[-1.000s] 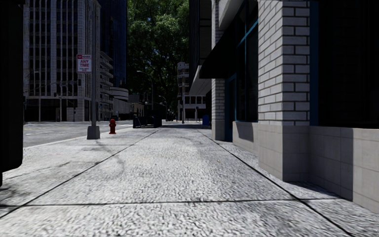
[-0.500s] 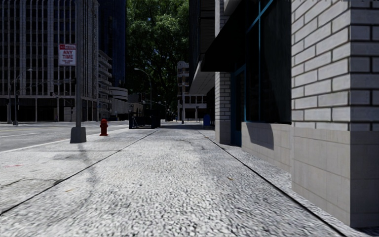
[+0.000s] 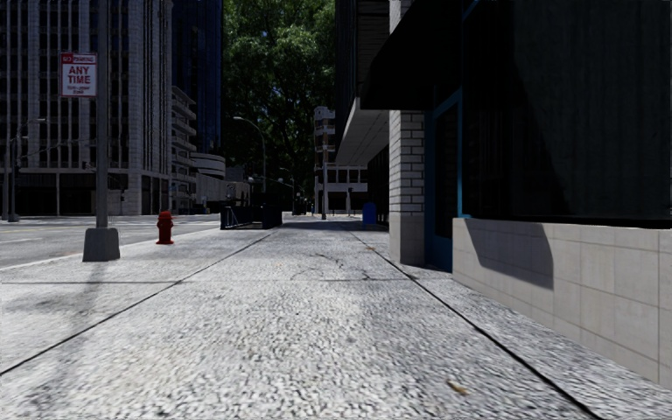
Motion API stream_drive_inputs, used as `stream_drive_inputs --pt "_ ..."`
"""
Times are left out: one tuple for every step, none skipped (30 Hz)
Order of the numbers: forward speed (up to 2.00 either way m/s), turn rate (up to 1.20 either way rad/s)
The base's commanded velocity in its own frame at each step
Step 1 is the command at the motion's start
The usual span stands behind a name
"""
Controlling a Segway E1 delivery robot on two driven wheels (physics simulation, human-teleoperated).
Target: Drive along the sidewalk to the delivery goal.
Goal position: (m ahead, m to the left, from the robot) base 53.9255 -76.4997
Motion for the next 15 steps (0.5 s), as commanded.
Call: stream_drive_inputs --pt "2.0 0.0" --pt "2.0 0.0" --pt "2.0 0.0" --pt "2.0 0.0" --pt "2.0 0.0" --pt "2.0 0.0" --pt "2.0 0.0" --pt "2.0 0.0" --pt "2.0 0.0" --pt "2.0 0.0" --pt "2.0 0.0" --pt "2.0 0.0" --pt "2.0 0.0" --pt "2.0 0.0" --pt "2.0 0.0"
